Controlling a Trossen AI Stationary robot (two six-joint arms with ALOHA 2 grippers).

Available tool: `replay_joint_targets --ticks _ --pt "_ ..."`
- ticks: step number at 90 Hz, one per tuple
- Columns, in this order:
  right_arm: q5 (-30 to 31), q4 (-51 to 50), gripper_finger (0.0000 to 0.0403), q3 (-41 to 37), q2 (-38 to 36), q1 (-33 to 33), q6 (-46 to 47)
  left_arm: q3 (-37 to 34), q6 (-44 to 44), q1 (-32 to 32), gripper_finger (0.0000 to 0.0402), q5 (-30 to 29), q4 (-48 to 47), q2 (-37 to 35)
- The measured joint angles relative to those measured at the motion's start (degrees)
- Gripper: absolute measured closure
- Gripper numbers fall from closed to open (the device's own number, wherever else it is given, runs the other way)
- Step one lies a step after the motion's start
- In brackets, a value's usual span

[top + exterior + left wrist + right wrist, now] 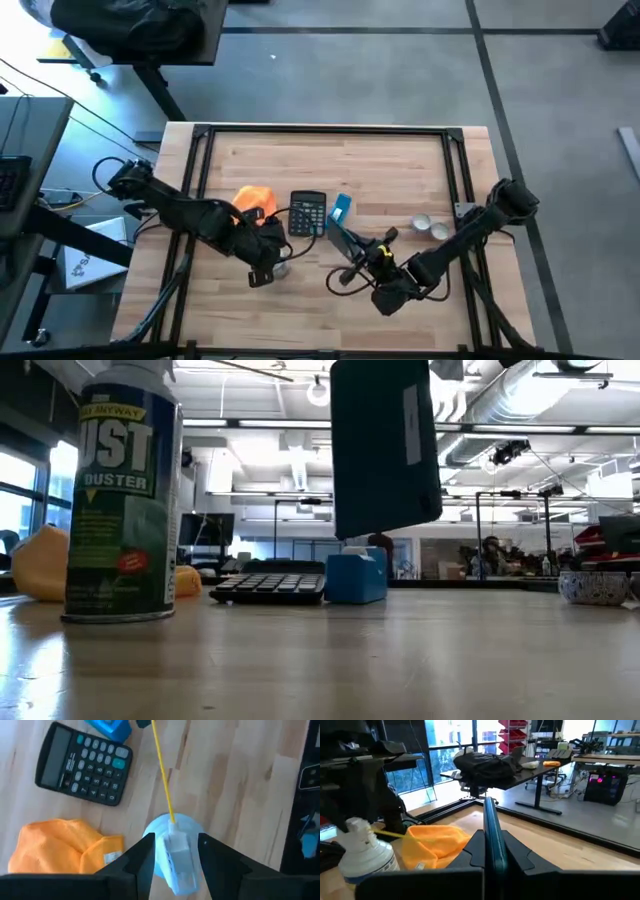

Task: Apply microfiber cloth
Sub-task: Wipe the tablet with the orange microfiber cloth

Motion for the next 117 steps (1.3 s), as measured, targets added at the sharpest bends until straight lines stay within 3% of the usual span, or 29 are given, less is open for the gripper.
replay_joint_targets --ticks 10,27,41,56,68,82,117 --pt "-1.08 2.32 0.0402 0.01 -0.06 -0.85 -2.78 2.64 3.42 -0.53 0.0273 -1.92 -0.05 -0.24" --pt "-1.78 2.7 0.0402 0.02 -0.07 -1.21 -4.76 3.73 10.76 -4.48 0.0273 -11.93 1.27 -2.66" --pt "-2.48 3.06 0.0403 0.09 -0.13 -1.19 -7.68 3.75 6.01 -2.93 0.0296 -8.47 1.49 -3.72" --pt "-3.34 3.17 0.0403 2.09 -0.23 -1.47 -11.41 3.75 6.37 0.98 0.0351 0.14 5.32 -2.58" --pt "-3.42 2.57 0.0402 3.62 -0.23 -1.47 -13.53 3.75 4.44 3.36 0.0395 1.63 5.17 -0.11" --pt "-1.63 0.66 0.0403 4.28 -0.26 -1.42 -11.12 3.75 2.83 4.11 0.0397 5.24 5.02 2.1" --pt "-3.61 -10.7 0.0402 4.26 -0.28 -1.49 4.08 5.33 -3.6 4.28 0.0401 4.65 1.2 2.51"
